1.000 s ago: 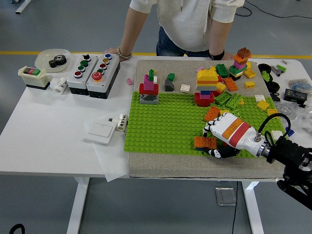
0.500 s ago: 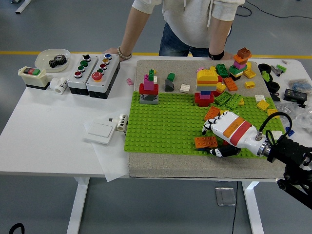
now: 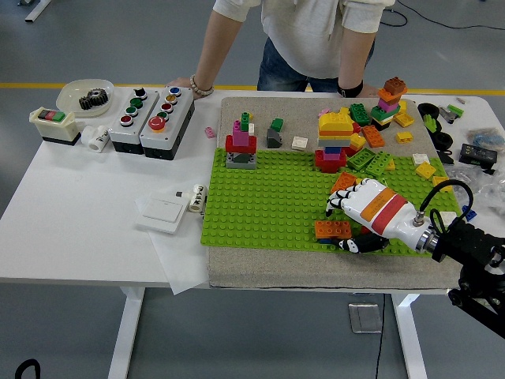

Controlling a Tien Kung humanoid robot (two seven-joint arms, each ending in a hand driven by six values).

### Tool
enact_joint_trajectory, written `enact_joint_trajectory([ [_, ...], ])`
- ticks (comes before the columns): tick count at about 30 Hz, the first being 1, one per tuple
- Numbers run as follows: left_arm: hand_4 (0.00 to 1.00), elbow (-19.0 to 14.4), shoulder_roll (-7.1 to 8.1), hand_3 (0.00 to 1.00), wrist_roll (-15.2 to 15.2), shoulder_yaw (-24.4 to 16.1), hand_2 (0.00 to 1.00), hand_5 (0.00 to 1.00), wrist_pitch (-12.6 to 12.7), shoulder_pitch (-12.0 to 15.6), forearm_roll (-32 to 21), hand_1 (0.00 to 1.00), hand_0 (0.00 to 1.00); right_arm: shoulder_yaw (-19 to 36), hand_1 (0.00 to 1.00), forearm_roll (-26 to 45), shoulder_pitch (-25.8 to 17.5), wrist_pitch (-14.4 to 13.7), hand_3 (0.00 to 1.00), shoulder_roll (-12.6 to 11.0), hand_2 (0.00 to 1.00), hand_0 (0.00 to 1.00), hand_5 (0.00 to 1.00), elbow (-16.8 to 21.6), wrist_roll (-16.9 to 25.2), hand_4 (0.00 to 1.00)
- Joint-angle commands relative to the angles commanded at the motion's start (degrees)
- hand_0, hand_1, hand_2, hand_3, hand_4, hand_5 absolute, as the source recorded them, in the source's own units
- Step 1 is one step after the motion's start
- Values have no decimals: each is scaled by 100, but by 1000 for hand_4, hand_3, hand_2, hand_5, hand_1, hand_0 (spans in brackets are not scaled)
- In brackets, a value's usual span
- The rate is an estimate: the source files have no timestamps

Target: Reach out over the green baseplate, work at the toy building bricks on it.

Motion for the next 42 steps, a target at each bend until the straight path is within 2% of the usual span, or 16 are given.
enact_joint_trajectory([
  [15,678,9,4,619,-76,-2,701,672,-10,-6,156,633,630,70,502,16,-54,89,630,-70,715,313,460,205,-7,842],
  [22,678,19,-3,620,-72,18,704,674,22,4,134,635,630,220,507,51,-194,222,649,-173,718,315,454,619,-128,853],
  [23,678,23,-6,619,-71,18,702,674,31,6,129,636,630,255,526,67,-227,234,733,-199,738,323,462,705,-156,886],
  [28,678,36,-14,619,-69,29,702,674,68,29,96,636,630,439,526,168,-415,168,733,-339,738,323,462,1153,-296,886],
  [29,678,40,-16,620,-68,31,700,674,79,38,89,635,630,507,525,208,-485,115,655,-391,716,340,479,1312,-347,860],
  [34,678,54,-21,620,-65,9,700,674,90,70,118,635,630,727,525,367,-686,34,655,-539,716,340,479,1717,-263,860],
  [35,678,56,-21,620,-64,1,697,675,89,74,129,632,629,745,505,408,-707,25,517,-558,597,354,519,1755,-222,782],
  [40,678,64,-28,620,-55,-42,697,675,90,100,190,632,629,745,505,608,-776,69,517,-637,597,354,519,1840,62,782],
  [41,677,65,-31,621,-53,-50,696,674,92,104,205,634,629,726,513,609,-785,123,516,-648,580,401,538,1840,108,747],
  [42,677,66,-31,621,-53,-53,696,674,92,105,209,634,629,720,513,610,-788,138,516,-651,580,401,538,1840,120,747],
])
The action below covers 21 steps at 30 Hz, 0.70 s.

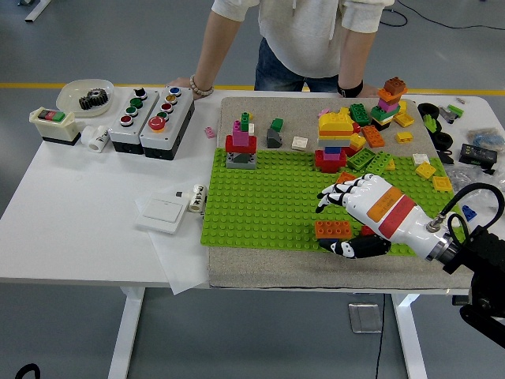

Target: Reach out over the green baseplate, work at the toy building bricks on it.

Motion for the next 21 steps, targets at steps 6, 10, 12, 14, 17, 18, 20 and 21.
enact_joint_trajectory([
  [6,676,0,1,621,0,-8,697,674,10,11,9,635,631,-96,541,-27,11,151,523,35,597,526,530,-71,6,755],
  [10,676,-2,6,621,-3,-4,697,674,7,5,10,635,631,-143,541,-39,51,204,523,96,597,526,530,-166,-29,755],
  [12,675,-2,7,620,-5,-1,695,674,4,-1,10,635,631,-161,560,-46,67,220,532,121,605,542,527,-208,-36,769],
  [14,675,-2,8,620,-7,5,695,674,5,-7,0,635,631,-183,560,-58,87,229,532,157,605,542,527,-277,-42,769],
  [17,675,-1,9,620,-8,9,695,674,4,-13,-5,635,631,-202,560,-94,106,226,532,191,605,542,527,-359,-47,769],
  [18,674,-1,10,618,-9,11,694,672,2,-18,-4,635,631,-214,571,-130,119,223,538,208,616,548,551,-411,-49,787],
  [20,674,-2,11,618,-11,19,694,672,3,-21,-18,635,631,-226,571,-161,131,212,538,234,616,548,551,-495,-49,787],
  [21,674,-2,10,618,-12,21,694,672,4,-21,-23,635,631,-229,571,-171,133,207,538,242,616,548,551,-521,-49,787],
])
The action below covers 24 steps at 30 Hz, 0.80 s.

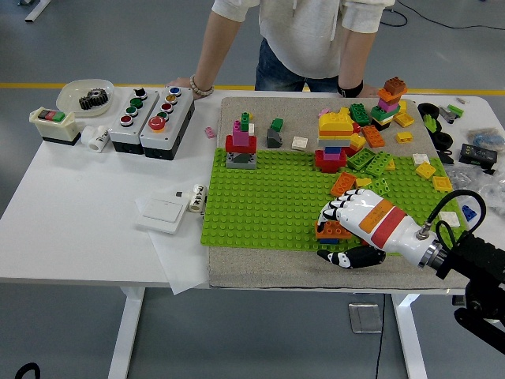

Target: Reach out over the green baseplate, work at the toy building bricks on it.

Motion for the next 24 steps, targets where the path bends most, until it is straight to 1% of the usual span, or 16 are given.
enact_joint_trajectory([
  [2,674,-1,-3,618,3,0,694,672,2,-4,-2,635,631,-2,571,-21,6,-10,538,14,616,548,551,-61,3,787],
  [3,674,-2,-1,617,0,8,693,672,2,-8,-7,635,631,-2,563,-39,6,-14,536,18,609,549,540,-90,2,742],
  [7,674,-2,1,617,-5,21,693,672,5,-15,-26,635,631,-3,563,-78,-2,-25,536,16,609,549,540,-144,4,742],
  [8,672,-1,0,616,-7,21,691,669,6,-19,-25,636,631,-2,553,-82,-6,-28,535,14,606,518,539,-164,6,738],
  [13,672,-3,-1,616,-9,28,691,669,6,-24,-37,636,631,1,553,-86,-4,-57,535,25,606,518,539,-232,7,738],
  [14,672,-3,-3,616,-8,25,692,668,4,-25,-34,638,631,3,537,-88,-3,-62,533,28,599,472,538,-246,7,735],
  [20,672,-7,-7,616,-12,35,692,668,7,-29,-55,638,631,10,537,-96,-30,-88,533,36,599,472,538,-302,9,735],
  [21,672,-8,-7,616,-11,34,692,667,5,-30,-53,638,632,7,517,-97,-34,-94,533,38,596,386,535,-304,10,734],
  [24,672,-11,-7,616,-12,39,692,667,3,-33,-58,638,632,-4,517,-98,-40,-103,533,41,596,386,535,-300,15,734],
])
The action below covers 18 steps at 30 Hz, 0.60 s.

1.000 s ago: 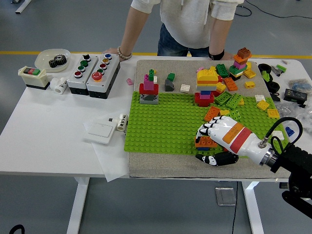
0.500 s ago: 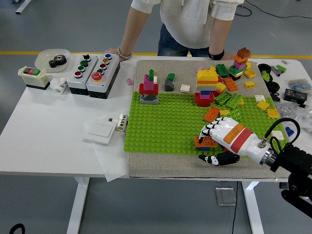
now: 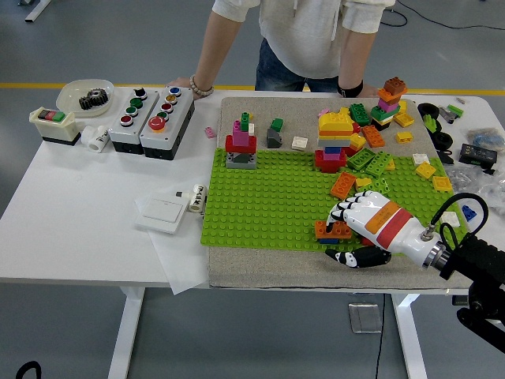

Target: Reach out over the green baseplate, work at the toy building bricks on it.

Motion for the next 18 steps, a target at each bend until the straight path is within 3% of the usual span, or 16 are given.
enact_joint_trajectory([
  [2,673,0,-1,616,1,-4,693,668,-2,-3,7,640,632,-3,513,-1,0,-8,532,3,593,350,534,8,5,733],
  [18,670,-3,0,616,3,5,693,664,5,-9,4,640,632,-9,507,-3,-8,-18,533,46,590,331,530,-92,-2,734],
])
